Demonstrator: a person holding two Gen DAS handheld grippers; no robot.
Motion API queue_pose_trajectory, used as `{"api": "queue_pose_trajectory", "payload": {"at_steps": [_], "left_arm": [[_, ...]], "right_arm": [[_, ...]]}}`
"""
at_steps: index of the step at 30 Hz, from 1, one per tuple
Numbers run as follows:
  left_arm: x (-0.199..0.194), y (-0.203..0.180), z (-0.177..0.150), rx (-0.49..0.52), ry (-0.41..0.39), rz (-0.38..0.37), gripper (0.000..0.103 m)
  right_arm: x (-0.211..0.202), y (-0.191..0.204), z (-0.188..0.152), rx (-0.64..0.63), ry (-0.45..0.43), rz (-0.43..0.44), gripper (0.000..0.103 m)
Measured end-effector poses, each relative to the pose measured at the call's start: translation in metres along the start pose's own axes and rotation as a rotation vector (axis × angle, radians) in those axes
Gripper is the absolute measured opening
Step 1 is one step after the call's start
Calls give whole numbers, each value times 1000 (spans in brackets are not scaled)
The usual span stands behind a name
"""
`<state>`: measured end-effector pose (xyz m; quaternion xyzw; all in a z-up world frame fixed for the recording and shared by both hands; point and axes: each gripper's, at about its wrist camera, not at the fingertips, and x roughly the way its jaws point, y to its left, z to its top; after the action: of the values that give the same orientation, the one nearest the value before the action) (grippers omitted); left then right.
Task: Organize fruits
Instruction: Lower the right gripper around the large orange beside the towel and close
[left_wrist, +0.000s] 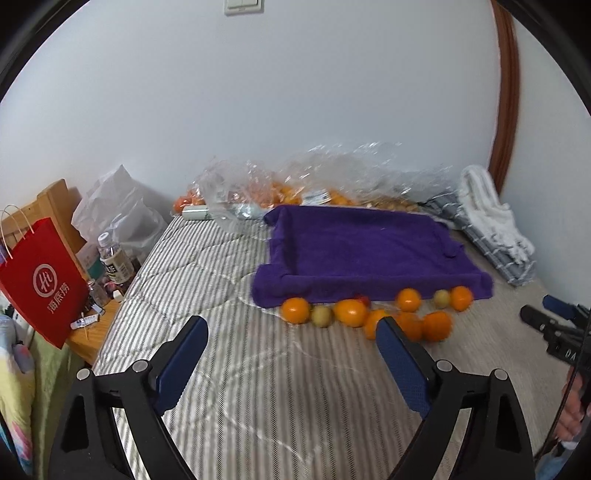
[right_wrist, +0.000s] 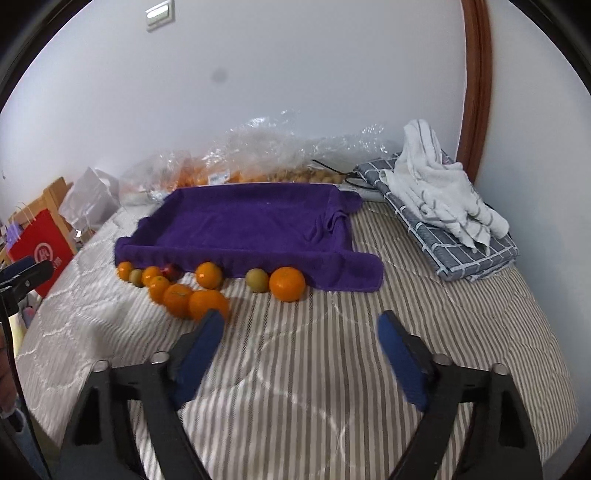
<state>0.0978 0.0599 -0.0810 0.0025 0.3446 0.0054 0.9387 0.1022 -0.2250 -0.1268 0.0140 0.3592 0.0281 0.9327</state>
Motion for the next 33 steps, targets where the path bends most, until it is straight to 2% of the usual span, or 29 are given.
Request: {"api": "queue_pose_trajectory", "payload": {"at_steps": [2, 4, 5, 9, 14, 20, 25, 31, 33], "left_arm": [[14, 4, 2, -3, 23, 13, 92], [26, 9, 4, -12, 51, 12, 81], [33, 12, 5, -19, 72, 8, 80], [51, 22, 6, -60, 116, -61, 68], [76, 19, 8, -50, 192, -132, 67], [108, 11, 6, -2, 256, -92, 67], [128, 6, 7, 38, 261, -62, 67], [143, 13, 5, 4, 268, -115, 65], [148, 15, 3, -17, 278, -129, 62]], "right_arm": [[15, -1, 2, 0, 10, 9, 79], [35, -2, 7, 0, 40, 29, 73], [43, -1, 9, -5, 56, 29, 68], [70, 5, 16, -59, 85, 26, 65], [102, 3, 20, -55, 146, 63, 58], [130, -2, 18, -38, 203, 83, 57], [142, 0, 18, -41, 216, 84, 58], [147, 8, 19, -64, 205, 61, 57], [145, 9, 19, -67, 199, 62, 52]]}}
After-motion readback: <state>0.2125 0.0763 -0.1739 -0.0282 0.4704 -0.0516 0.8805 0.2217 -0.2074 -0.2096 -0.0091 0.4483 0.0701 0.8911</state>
